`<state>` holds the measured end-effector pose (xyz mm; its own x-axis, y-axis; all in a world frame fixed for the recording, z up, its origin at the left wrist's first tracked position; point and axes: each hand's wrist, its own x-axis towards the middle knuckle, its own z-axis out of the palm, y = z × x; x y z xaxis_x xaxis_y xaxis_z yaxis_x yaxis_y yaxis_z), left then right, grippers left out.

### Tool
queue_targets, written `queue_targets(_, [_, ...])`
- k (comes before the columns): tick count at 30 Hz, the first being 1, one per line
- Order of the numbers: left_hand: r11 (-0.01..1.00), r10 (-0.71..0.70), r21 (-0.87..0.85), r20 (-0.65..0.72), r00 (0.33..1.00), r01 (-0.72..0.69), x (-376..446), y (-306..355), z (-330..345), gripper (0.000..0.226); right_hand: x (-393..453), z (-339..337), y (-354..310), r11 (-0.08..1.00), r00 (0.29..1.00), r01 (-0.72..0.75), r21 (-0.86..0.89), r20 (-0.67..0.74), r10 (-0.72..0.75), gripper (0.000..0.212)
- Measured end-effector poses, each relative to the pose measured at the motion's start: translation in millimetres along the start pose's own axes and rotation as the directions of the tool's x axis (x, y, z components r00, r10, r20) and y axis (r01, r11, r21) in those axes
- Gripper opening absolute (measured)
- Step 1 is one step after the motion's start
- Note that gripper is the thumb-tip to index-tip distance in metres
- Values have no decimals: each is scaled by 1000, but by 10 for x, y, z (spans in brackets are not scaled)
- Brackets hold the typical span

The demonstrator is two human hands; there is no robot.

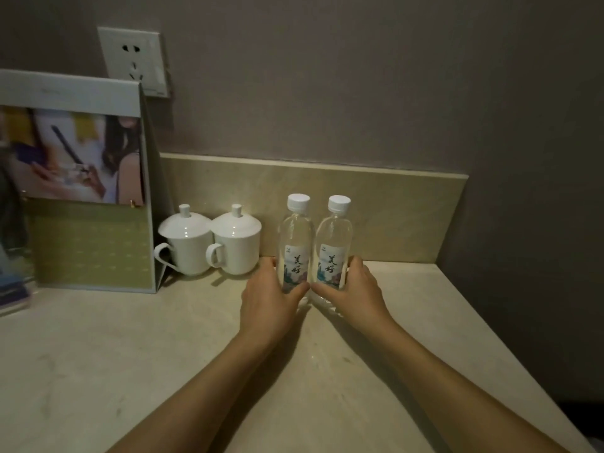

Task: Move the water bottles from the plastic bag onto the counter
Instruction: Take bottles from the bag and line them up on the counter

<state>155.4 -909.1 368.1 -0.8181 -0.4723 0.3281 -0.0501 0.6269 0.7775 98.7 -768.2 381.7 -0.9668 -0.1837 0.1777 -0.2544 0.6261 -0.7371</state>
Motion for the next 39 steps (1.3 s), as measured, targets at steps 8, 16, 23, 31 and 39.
queue_targets(8, [999, 36, -35, -51, 998, -38, 95, -17, 80, 39, 78, 67, -50, 1000, 999, 5, 20, -32, -5, 53])
queue_targets(16, [998, 62, 16, -54, 997, -61, 237, -39, 116, 35, 190, 125, -84, 999, 999, -21, 43, -27, 22, 55])
queue_targets(23, [996, 76, 54, -70, 995, -72, 298, -42, 139, 32, 267, 159, -137, 995, 1000, -28, 98, -11, 29, 53])
queue_targets(31, [998, 56, 47, -115, 992, -51, 339, -16, 152, 29, 338, 188, -116, 990, 1000, -6, 143, -15, 8, 52])
queue_targets(39, [997, 48, 71, -138, 989, -38, 303, 36, 143, 31, 378, 216, -119, 986, 1000, -12, 166, -6, 13, 50])
